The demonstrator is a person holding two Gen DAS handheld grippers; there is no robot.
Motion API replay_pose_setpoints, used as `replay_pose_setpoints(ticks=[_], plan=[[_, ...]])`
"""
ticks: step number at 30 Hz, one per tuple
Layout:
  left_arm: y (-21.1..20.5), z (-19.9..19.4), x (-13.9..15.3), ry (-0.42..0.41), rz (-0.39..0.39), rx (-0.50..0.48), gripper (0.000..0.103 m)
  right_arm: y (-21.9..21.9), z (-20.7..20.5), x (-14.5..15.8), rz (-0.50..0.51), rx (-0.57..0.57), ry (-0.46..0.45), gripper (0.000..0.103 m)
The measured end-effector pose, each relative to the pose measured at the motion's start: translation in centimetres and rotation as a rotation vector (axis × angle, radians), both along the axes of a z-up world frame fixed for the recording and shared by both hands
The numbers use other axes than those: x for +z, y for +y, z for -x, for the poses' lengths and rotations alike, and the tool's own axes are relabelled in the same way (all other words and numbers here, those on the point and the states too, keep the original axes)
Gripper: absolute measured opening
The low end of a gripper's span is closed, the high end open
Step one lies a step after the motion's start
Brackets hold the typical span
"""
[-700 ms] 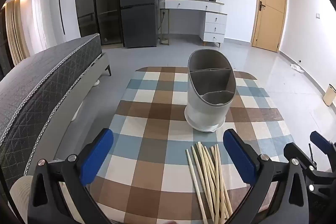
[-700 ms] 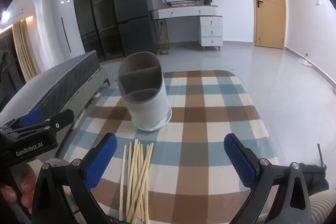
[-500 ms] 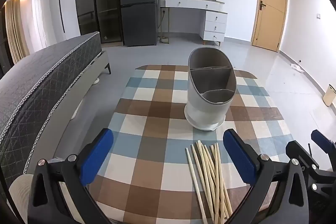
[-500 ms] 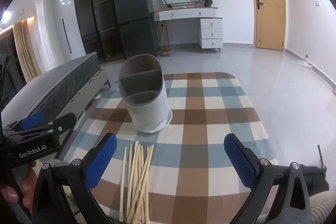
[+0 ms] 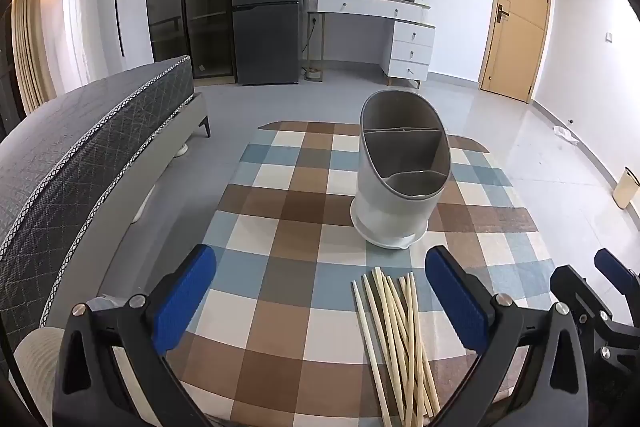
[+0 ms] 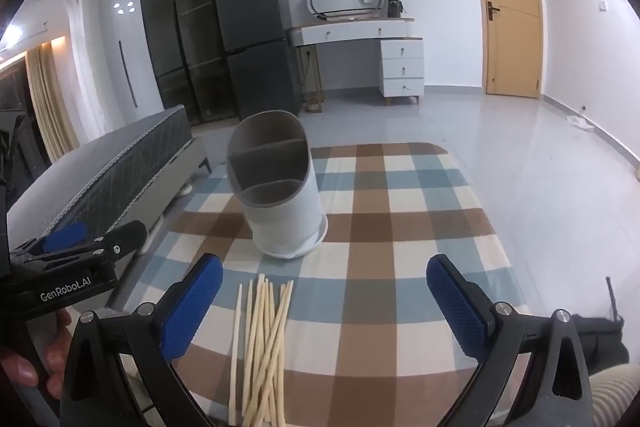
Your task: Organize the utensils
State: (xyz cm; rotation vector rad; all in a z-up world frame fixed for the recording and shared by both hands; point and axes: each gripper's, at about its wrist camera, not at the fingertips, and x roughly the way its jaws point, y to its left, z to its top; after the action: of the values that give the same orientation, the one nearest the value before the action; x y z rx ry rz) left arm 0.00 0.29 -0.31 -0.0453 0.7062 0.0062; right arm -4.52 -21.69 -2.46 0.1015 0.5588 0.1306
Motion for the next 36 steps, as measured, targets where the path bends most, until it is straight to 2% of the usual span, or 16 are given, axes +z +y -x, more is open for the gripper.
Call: replay_pose_setpoints(ticks=[36], plan=[[0.04,-0.05,-0.10,0.007,-0.002,0.008,0.102,-0.08,0.26,0.09,-0.024,0.016,-0.002,0.102]])
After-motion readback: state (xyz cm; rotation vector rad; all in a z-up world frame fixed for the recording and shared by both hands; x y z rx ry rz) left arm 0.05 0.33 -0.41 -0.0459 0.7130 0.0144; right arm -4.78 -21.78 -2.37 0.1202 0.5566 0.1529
